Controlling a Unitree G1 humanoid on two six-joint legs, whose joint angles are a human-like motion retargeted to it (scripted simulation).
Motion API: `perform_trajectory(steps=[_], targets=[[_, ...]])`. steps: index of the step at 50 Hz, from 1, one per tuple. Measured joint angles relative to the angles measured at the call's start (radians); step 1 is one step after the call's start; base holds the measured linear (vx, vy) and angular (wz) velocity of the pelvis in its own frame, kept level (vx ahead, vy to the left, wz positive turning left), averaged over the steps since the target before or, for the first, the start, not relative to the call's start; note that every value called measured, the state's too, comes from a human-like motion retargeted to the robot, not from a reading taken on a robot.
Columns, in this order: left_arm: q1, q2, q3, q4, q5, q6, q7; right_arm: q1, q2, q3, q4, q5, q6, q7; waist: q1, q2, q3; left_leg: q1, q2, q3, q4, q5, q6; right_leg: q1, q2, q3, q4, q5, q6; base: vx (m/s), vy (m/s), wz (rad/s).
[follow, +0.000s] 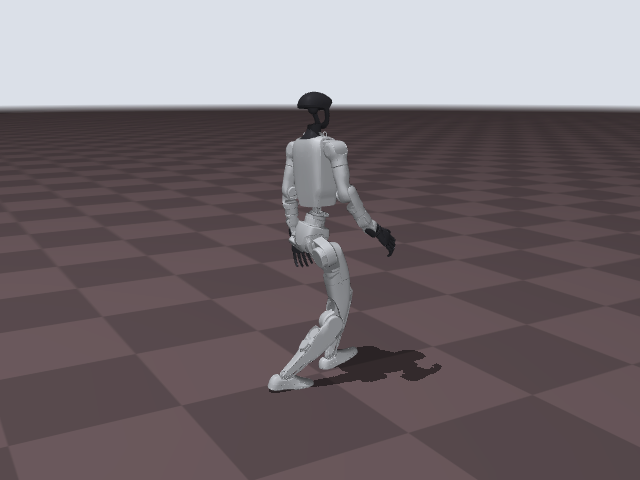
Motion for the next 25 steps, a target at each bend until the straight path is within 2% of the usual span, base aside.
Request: perform_trajectory(steps=[4, 8, 11, 15, 19, 22, 25], targets=[[-0.037, 0.007, 0.004, -0.002, -0.001, 0.004, 0.015, 0.037, 0.023, 0.008, 0.038, -0.008, 0.01, 0.026, -0.033, -0.056, 0.005, 0.07, -0.073, 0.021, 0.012, 0.02, 0.028, 0.025, -0.071, 0.025, 0.149, 0.045, 0.044, 0.03, 0.03, 0.35], [-0.095, 0.017, -0.004, -0.025, 0.0, 0.006, 0.027, 0.076, 0.04, 0.012, 0.098, 0.002, 0.019, 0.058, -0.079, -0.112, 0.009, 0.158, -0.158, 0.034, -0.028, 0.011, 0.062, -0.037, -0.166, 0.051, 0.401, 0.221, 0.102, 0.0, 0.04, 0.35], [-0.157, 0.03, -0.011, -0.058, 0.001, 0.003, 0.038, 0.093, 0.045, 0.005, 0.137, 0.006, 0.027, 0.075, -0.113, -0.128, 0.013, 0.237, -0.194, 0.025, -0.083, -0.006, 0.079, -0.138, -0.224, 0.069, 0.569, 0.305, 0.095, 0.0, 0.02, 0.08], [-0.248, 0.046, -0.012, -0.108, -0.007, 0.002, 0.059, 0.116, 0.038, -0.015, 0.165, 0.004, 0.031, 0.075, -0.147, -0.106, 0.022, 0.354, -0.195, -0.005, -0.157, -0.039, 0.076, -0.283, -0.257, 0.073, 0.665, 0.261, 0.031, 0.0, 0.0, 0.0], [-0.331, 0.054, 0.002, -0.158, -0.023, 0.002, 0.082, 0.135, 0.024, -0.038, 0.175, 0.009, 0.037, 0.061, -0.168, -0.066, 0.033, 0.468, -0.172, -0.034, -0.234, -0.061, 0.056, -0.409, -0.241, 0.051, 0.586, 0.18, -0.011, 0.0, 0.0, 0.0], [-0.381, 0.06, 0.008, -0.193, -0.031, -0.004, 0.094, 0.146, 0.014, -0.053, 0.179, 0.012, 0.045, 0.049, -0.175, -0.034, 0.039, 0.538, -0.146, -0.052, -0.276, -0.075, 0.042, -0.474, -0.201, 0.027, 0.443, 0.146, -0.013, 0.0, 0.0, 0.0], [-0.416, 0.066, 0.003, -0.223, -0.027, -0.015, 0.102, 0.154, 0.008, -0.067, 0.184, 0.017, 0.052, 0.034, -0.173, -0.002, 0.04, 0.594, -0.112, -0.064, -0.301, -0.087, 0.029, -0.512, -0.13, 0.016, 0.254, 0.142, 0.012, 0.0, 0.0, 0.0]])
